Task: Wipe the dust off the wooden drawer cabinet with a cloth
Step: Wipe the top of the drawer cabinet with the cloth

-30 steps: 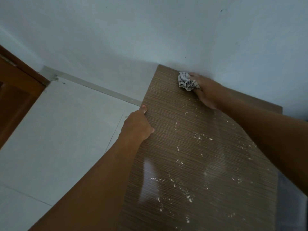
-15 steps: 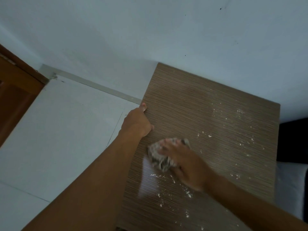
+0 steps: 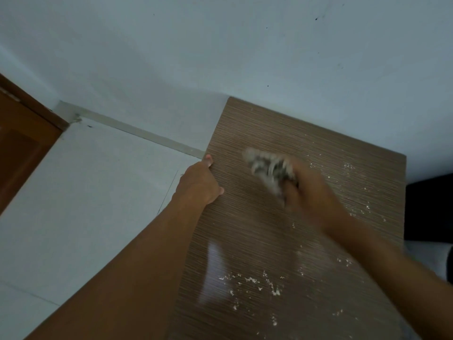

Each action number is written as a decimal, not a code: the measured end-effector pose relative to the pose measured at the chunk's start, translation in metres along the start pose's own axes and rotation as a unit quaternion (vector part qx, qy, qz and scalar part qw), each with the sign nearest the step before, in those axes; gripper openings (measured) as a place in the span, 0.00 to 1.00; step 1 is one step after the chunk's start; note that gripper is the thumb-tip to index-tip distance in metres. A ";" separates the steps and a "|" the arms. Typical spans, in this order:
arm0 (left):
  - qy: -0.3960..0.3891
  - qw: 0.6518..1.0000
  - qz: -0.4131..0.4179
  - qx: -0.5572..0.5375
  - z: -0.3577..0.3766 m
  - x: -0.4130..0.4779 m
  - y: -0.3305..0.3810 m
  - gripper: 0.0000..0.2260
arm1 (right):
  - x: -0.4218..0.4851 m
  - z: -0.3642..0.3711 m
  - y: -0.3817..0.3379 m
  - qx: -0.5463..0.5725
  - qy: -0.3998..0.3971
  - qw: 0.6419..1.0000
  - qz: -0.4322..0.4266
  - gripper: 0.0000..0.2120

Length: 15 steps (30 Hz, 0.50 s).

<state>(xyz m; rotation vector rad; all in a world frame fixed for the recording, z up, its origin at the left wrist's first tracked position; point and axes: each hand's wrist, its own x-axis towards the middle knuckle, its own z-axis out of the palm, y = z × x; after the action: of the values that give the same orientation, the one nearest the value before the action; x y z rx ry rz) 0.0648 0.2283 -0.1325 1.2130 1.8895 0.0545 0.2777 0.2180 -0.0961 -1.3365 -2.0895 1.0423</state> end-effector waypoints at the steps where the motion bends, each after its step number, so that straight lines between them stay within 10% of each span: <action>1: -0.002 1.000 -0.001 -0.004 0.000 0.000 0.000 0.40 | 0.024 -0.009 0.006 -0.049 0.036 0.998 -0.001 0.10; 5: 0.000 1.000 -0.001 -0.017 0.001 -0.001 0.000 0.40 | 0.117 -0.022 0.031 -0.234 0.116 0.965 -0.015 0.09; 9: -0.001 1.000 -0.005 -0.015 0.001 0.000 -0.001 0.40 | 0.176 0.000 0.046 -0.359 0.036 0.932 0.011 0.18; 15: -0.002 1.000 -0.008 -0.017 0.002 0.003 -0.005 0.41 | 0.146 0.042 0.067 -0.201 0.054 0.978 0.025 0.23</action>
<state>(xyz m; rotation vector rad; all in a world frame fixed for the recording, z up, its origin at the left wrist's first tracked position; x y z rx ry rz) 0.0624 0.2273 -0.1377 1.1732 1.8883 0.0758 0.2229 0.3517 -0.1784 -1.5987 -2.2714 0.5639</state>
